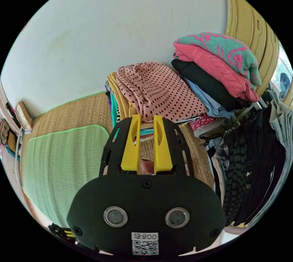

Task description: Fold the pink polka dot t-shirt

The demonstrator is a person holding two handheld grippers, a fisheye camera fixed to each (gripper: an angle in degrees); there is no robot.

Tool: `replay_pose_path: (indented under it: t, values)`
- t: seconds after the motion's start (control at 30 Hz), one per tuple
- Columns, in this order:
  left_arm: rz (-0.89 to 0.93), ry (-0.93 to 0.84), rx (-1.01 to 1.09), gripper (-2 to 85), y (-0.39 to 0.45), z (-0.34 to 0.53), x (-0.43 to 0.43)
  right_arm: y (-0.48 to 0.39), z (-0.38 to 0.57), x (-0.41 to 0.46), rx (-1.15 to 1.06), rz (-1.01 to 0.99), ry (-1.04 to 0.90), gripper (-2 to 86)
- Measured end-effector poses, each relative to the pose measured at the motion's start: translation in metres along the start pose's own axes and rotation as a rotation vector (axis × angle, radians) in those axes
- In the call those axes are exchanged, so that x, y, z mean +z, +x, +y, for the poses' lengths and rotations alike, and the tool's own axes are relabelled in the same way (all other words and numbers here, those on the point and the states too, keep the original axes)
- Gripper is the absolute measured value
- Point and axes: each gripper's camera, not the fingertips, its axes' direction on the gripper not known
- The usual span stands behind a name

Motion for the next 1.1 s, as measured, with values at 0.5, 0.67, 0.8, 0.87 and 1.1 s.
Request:
replay_pose_path:
  t: [0.5, 0.67, 0.8, 0.87, 1.1]
  values:
    - [0.015, -0.006, -0.014, 0.3, -0.018, 0.038, -0.060, -0.040, 0.017, -0.077, -0.018, -0.345, 0.139, 0.1]
    - [0.237, -0.026, -0.170, 0.4, -0.045, 0.058, -0.088, -0.100, 0.059, -0.122, -0.176, -0.504, 0.132, 0.1]
    - [0.339, 0.118, -0.355, 0.5, -0.068, 0.106, -0.145, -0.149, 0.116, -0.152, -0.267, -0.628, 0.080, 0.1]
    - [0.372, 0.179, -0.437, 0.8, -0.079, 0.131, -0.172, -0.167, 0.143, -0.162, -0.278, -0.704, 0.043, 0.2]
    - [0.457, 0.382, -0.671, 6.4, -0.102, 0.231, -0.261, -0.240, 0.245, -0.195, -0.329, -0.914, -0.209, 0.3]
